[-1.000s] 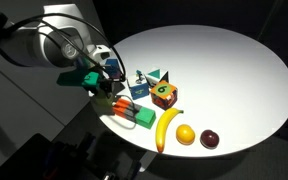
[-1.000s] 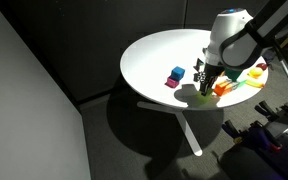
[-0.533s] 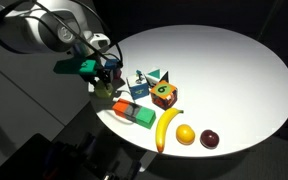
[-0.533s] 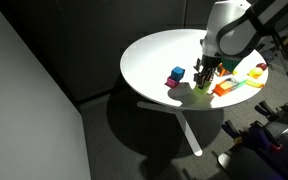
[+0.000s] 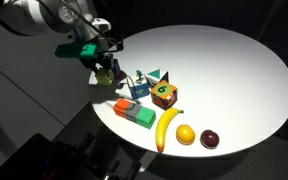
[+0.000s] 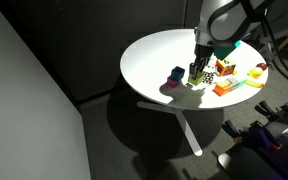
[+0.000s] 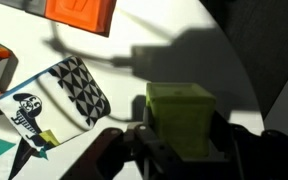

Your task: Put the light green block on the blue block

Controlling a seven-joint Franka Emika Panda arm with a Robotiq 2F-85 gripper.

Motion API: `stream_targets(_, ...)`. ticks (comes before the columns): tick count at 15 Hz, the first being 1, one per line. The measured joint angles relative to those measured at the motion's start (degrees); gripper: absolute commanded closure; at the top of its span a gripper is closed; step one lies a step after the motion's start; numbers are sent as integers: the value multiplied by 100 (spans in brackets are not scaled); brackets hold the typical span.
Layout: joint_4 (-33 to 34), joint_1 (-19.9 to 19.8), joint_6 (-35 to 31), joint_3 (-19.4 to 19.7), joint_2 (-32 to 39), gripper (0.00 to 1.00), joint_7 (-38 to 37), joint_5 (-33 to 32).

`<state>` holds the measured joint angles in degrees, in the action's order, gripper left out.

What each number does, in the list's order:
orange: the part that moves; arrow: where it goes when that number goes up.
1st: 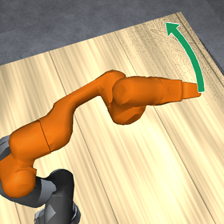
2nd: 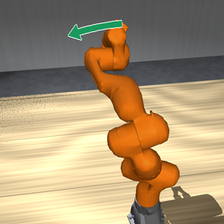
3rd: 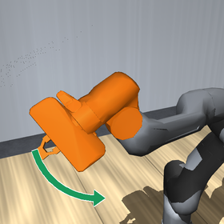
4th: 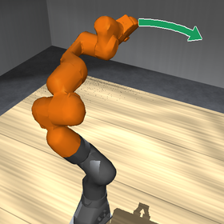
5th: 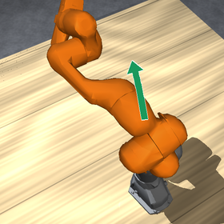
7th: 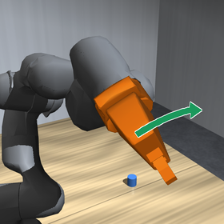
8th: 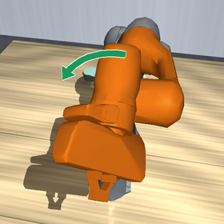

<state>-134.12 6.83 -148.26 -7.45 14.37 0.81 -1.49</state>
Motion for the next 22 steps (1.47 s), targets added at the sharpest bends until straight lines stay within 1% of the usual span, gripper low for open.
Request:
stream_targets(7,578,58,434,-30,17,71,-147,60)
stream_targets(9,734,81,466,-33,57,71,-164,87)
stream_targets(18,1565,98,513,-30,701,71,-279,115)
stream_targets(19,1630,99,575,-30,730,22,-302,115)
stream_targets(20,1685,100,621,-29,760,19,-310,115)
stream_targets(22,1761,102,665,-25,819,5,-316,115)
